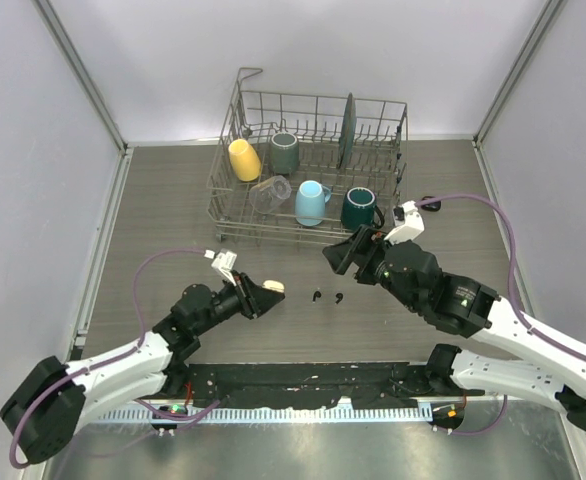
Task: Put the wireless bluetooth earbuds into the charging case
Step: Close the charging case, then place the charging case at the center of the board.
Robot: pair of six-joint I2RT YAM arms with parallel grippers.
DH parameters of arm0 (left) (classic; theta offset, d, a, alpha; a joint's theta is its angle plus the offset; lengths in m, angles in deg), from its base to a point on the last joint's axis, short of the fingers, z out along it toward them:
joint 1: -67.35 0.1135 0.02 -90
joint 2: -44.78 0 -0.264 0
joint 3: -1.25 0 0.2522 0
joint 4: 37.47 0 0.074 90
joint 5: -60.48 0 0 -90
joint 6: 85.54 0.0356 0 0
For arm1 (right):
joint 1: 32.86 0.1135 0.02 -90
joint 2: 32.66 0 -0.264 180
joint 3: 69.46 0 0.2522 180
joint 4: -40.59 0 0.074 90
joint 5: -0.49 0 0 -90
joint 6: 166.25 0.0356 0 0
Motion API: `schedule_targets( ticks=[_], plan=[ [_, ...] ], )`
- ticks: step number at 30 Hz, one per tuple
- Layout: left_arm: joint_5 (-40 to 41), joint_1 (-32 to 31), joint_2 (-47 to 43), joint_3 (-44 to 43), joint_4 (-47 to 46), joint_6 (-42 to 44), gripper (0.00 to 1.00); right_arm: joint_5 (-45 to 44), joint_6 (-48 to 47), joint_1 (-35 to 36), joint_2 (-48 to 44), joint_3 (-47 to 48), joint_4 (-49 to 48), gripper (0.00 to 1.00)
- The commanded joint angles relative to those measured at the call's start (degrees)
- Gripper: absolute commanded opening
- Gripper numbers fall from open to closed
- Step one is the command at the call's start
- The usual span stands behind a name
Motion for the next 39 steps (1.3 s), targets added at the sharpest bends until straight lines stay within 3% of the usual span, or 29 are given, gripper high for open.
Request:
schedule_targets(
  ticks=[1,8,23,28,39],
  plan=[
    [1.12,0.03,5.19,-0.11,-3.55,-7.04,0.00,-2.17,2.02,0.01,0.50,0.19,0.30,0.84],
    [2.34,0.03,13.54,-0.19,-7.34,-11.70,0.00,-3.49,2.90,-0.08,-0.38,0.02,1.44,0.84],
    [6.04,0.03,22.42,-2.92,-0.84,-18.29,0.03,-4.28,3.69,-0.08,0.06,-0.34,1.97,0.84],
    [6.13,0.03,26.46,-6.34,4.08,-19.97,0.07,-4.19,3.78,-0.17,-0.55,-0.95,2.23,0.84],
    [2.79,0.20,33.58,-8.63,2.16,-21.73,0.25,-5.24,4.65,-0.25,-1.78,-1.83,3.81,0.84]
  ],
)
